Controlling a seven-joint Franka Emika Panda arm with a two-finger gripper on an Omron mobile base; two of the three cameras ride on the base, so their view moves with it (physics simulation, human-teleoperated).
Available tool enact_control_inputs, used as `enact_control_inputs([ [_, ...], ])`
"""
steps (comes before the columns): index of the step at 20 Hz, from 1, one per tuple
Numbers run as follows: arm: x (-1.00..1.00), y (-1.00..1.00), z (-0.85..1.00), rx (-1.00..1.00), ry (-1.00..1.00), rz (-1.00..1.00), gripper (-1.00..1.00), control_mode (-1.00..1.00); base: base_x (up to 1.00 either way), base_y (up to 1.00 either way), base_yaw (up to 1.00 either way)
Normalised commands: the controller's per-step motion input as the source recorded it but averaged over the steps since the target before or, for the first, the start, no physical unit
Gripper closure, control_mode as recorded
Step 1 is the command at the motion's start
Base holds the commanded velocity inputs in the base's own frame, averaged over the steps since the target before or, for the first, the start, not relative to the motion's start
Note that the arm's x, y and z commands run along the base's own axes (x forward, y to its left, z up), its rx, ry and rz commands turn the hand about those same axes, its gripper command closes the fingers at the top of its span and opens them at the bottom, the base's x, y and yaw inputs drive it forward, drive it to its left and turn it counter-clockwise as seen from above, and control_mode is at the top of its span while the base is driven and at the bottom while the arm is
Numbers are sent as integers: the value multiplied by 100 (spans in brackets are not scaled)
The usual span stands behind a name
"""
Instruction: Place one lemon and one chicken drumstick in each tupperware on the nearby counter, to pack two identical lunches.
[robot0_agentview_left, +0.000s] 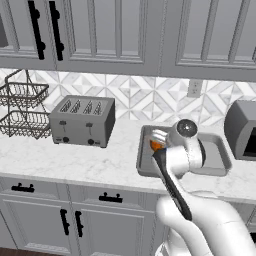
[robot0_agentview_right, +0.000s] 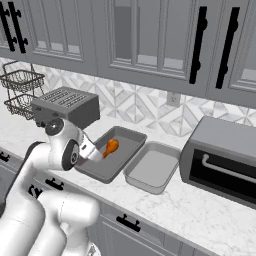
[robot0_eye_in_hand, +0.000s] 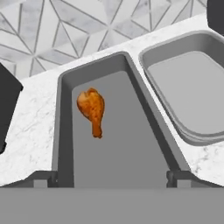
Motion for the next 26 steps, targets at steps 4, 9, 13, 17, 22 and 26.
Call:
enact_control_inputs([
  [4,-100,4,47,0,2,13,-100,-100,0,0,0],
  [9,-84,0,69,0,0,21,-100,-100,0,0,0],
  [13,-59,0,62,0,0,16,-100,-100,0,0,0],
  [17,-91,0,14,-1,-7,3,-100,-100,0,0,0],
  [22,0,0,0,0,0,0,-100,100,-100,8,2],
  [26,0,0,0,0,0,0,-100,100,-100,34,10],
])
